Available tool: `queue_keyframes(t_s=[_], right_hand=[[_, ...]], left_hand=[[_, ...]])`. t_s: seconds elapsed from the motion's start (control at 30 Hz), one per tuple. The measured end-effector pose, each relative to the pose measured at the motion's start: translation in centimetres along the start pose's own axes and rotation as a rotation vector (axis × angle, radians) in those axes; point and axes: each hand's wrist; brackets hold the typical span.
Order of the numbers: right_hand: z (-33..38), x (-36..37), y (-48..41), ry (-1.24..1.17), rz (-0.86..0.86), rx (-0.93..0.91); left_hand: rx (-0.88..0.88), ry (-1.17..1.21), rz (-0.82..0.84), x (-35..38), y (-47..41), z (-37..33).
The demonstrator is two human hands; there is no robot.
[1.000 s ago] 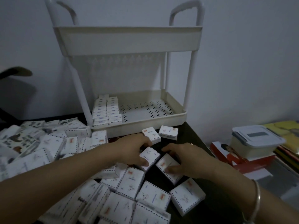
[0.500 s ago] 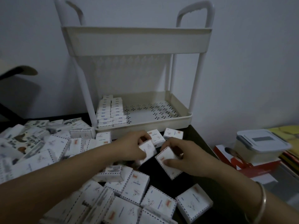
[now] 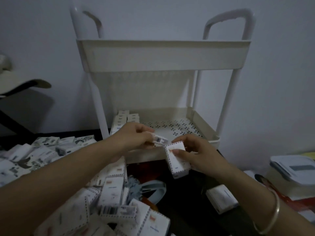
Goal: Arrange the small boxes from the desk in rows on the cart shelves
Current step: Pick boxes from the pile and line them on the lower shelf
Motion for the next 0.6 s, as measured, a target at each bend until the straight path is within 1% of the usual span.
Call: queue_keyframes(t_s=[0.07, 0.17, 0.27, 0.3, 0.4, 0.47, 0.53, 0.6], right_hand=[[-0.1, 0.2, -1.8, -0.048, -0.042, 0.019], [-0.3, 0.5, -4.7, -0.125, -0.111, 0.052], [0.1, 0.5, -8.5, -0.085, -0.170, 0.020], [0.4, 0.6, -9.9, -0.066, -0.184, 0.008], [0.6, 1.4, -14.9, -0.052, -0.243, -0.013], [0.1, 2.4, -17.8, -0.076, -0.300, 0.014], [-0.7, 3.6, -20.6, -0.089, -0.338, 0.072], [-1.5, 4.4, -22.5, -0.035, -0.346, 0.111]], left_hand=[[0.035, -0.071, -0.048, -0.8, -1.1, -0.2], [0.134, -0.180, -0.173, -1.8, -2.8, -0.1], [0.201, -0.113, -0.282, -2.8, -5.3, 1.1], [0.242, -0.129, -0.326, -3.1, -6.3, 1.6], [0.395, -0.358, -0.495, -3.9, -9.4, 2.5], [0.475, -0.486, -0.589, -3.8, -11.4, 1.9], [0.458, -0.611, -0.659, -3.7, -13.3, 0.8], [0.405, -0.763, -0.688, -3.9, -15.0, 0.1]])
Point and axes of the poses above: each hand's wrist, its own y-axis away from the middle knuckle, its own x-axis out of the palm, z = x × y, and after that the axes turned 8 degrees about y, right-handed
